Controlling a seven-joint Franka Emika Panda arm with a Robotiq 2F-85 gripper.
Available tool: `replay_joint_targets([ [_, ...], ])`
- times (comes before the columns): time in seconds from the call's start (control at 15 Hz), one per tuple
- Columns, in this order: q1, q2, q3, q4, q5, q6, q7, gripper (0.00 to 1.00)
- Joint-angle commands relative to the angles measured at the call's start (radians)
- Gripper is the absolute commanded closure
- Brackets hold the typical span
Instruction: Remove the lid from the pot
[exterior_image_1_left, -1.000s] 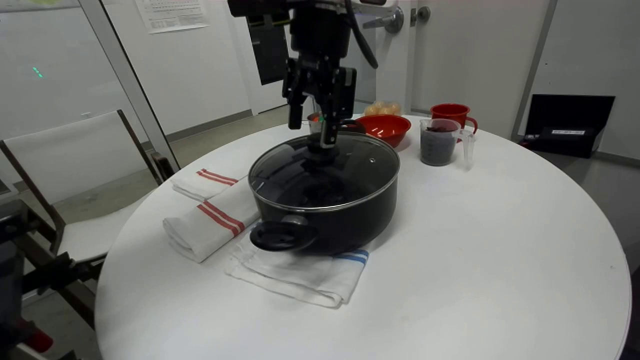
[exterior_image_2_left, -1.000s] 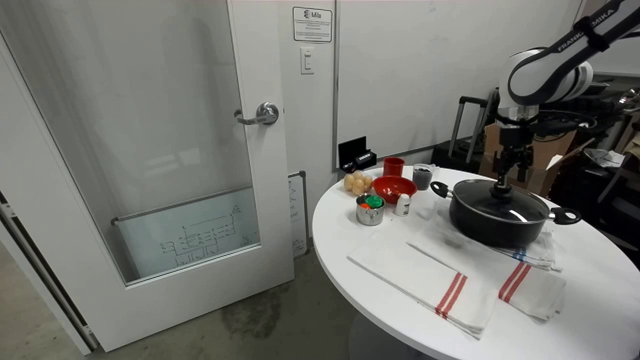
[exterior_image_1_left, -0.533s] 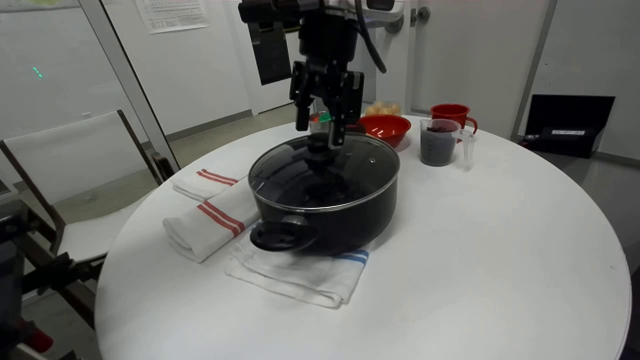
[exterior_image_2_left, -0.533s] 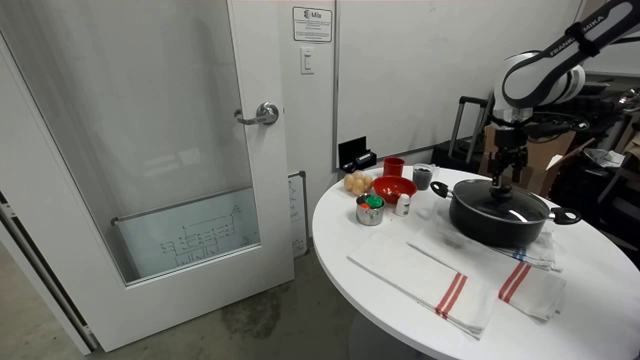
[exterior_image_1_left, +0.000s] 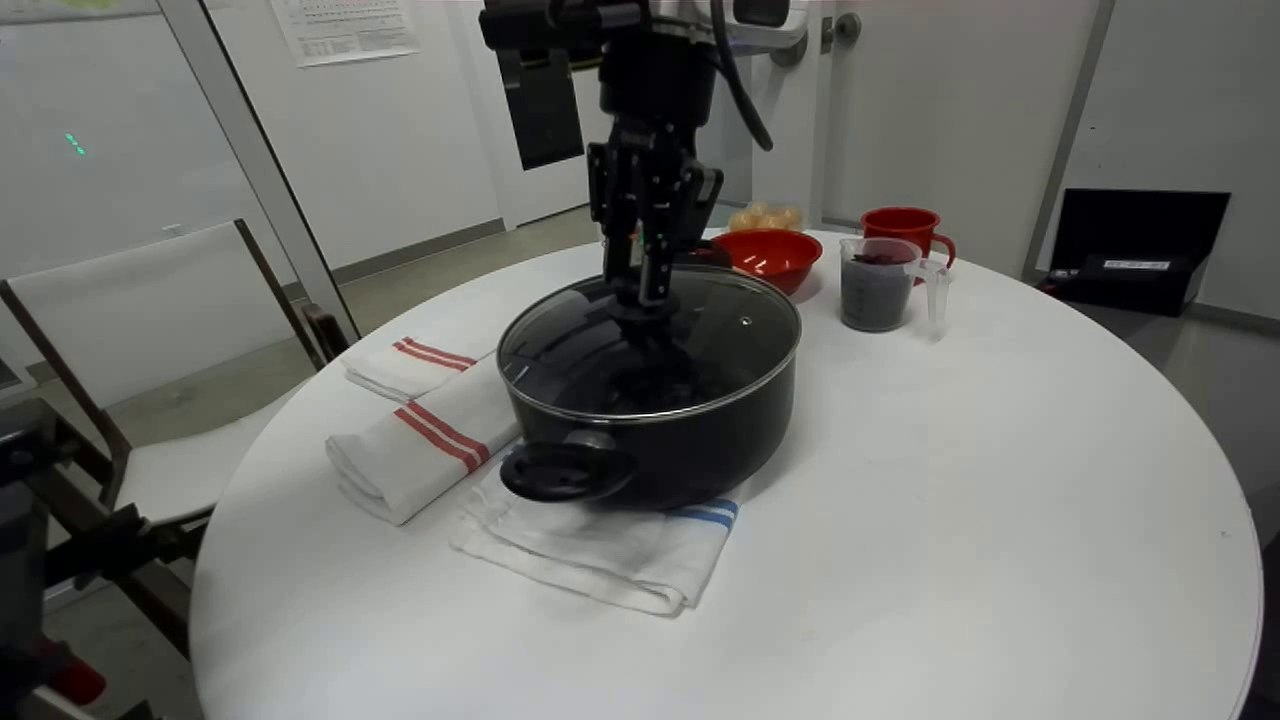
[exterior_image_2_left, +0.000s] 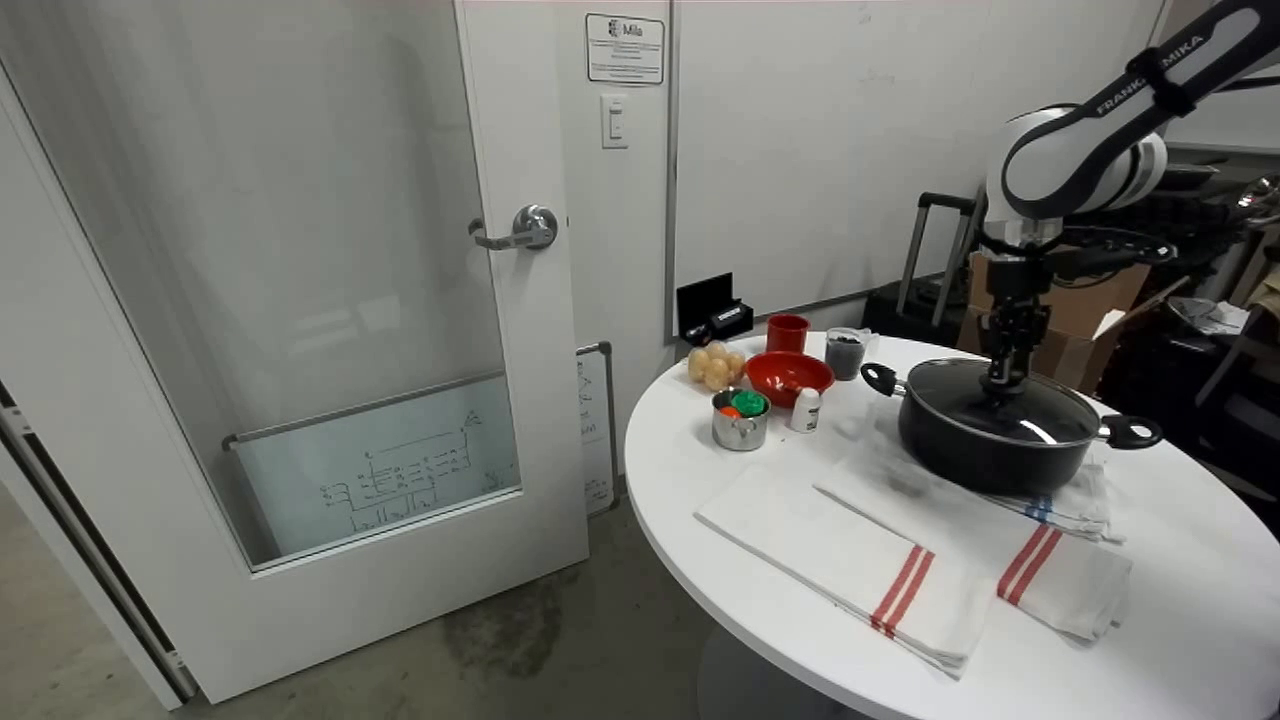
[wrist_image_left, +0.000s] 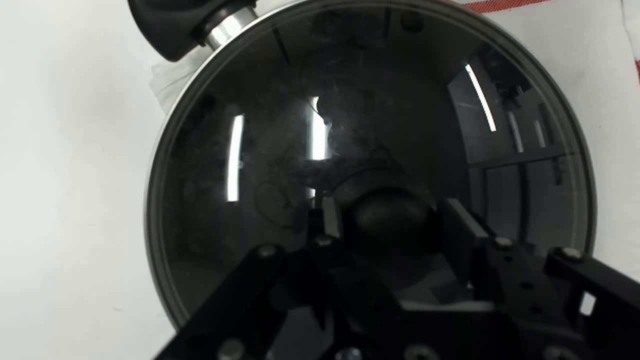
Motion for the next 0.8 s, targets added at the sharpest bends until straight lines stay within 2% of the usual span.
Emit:
replay_joint_targets([
  [0.0,-0.011,0.006,0.006,0.010,0.016,0.011,-0.022,0.75],
  [0.73,-0.006,-0.120,0.018,-0.087,0.020,0.010,-0.036,0.75],
])
